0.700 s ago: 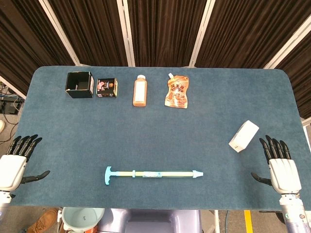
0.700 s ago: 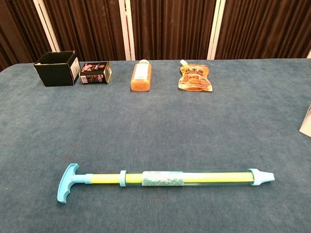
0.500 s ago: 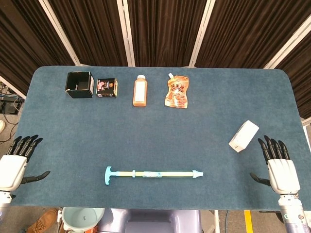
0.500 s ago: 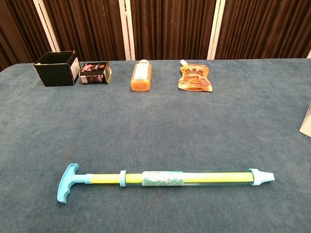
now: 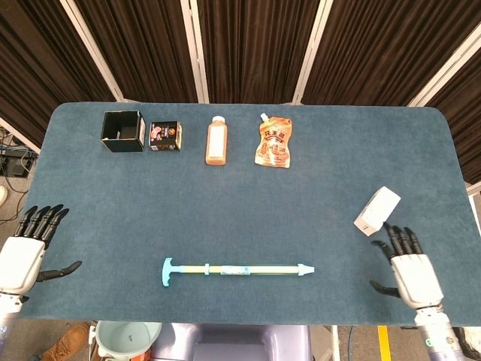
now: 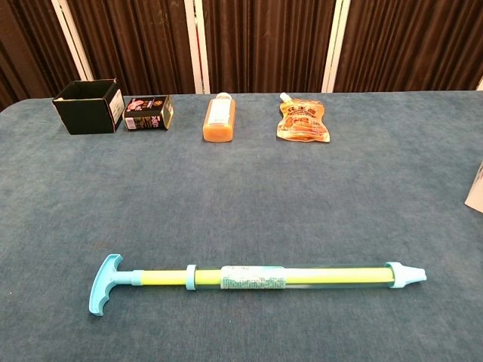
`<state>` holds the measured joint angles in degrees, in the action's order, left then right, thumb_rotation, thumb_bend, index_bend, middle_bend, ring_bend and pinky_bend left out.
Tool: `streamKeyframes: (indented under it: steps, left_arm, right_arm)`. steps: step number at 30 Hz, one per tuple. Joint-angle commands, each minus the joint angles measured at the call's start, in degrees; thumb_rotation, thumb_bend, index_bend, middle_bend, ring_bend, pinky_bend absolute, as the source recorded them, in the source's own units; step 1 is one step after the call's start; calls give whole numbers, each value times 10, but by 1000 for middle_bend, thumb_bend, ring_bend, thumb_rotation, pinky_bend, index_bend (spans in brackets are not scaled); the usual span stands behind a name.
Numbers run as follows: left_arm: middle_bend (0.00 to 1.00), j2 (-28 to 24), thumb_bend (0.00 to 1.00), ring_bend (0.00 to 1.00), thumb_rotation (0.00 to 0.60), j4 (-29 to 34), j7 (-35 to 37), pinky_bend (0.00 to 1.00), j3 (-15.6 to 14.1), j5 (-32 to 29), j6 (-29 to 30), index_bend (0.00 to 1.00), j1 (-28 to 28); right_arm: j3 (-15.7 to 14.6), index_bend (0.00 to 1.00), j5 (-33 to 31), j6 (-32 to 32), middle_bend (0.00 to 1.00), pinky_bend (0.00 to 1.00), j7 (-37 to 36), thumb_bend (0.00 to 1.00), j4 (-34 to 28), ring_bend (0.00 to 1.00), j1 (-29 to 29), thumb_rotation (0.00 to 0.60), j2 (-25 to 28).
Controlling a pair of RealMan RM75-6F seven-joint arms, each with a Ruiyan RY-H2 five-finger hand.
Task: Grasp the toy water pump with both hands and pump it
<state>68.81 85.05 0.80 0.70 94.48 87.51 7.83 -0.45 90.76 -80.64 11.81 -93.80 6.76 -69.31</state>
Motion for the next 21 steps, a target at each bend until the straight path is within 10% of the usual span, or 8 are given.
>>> streamKeyframes:
  steps: [1,21]
  left_arm:
    - [63,4,119,67,600,-5,-6,54,-1,2,0,74,1]
    - [62,-2,126,67,600,5,-14,54,-5,-5,-11,70,4]
  right_arm:
    - [-10,400,23,-1,0,0,13,19,22,0,3,600,-29]
    - [7,519,-1,52,36,0,103,230,64,0,33,600,-190]
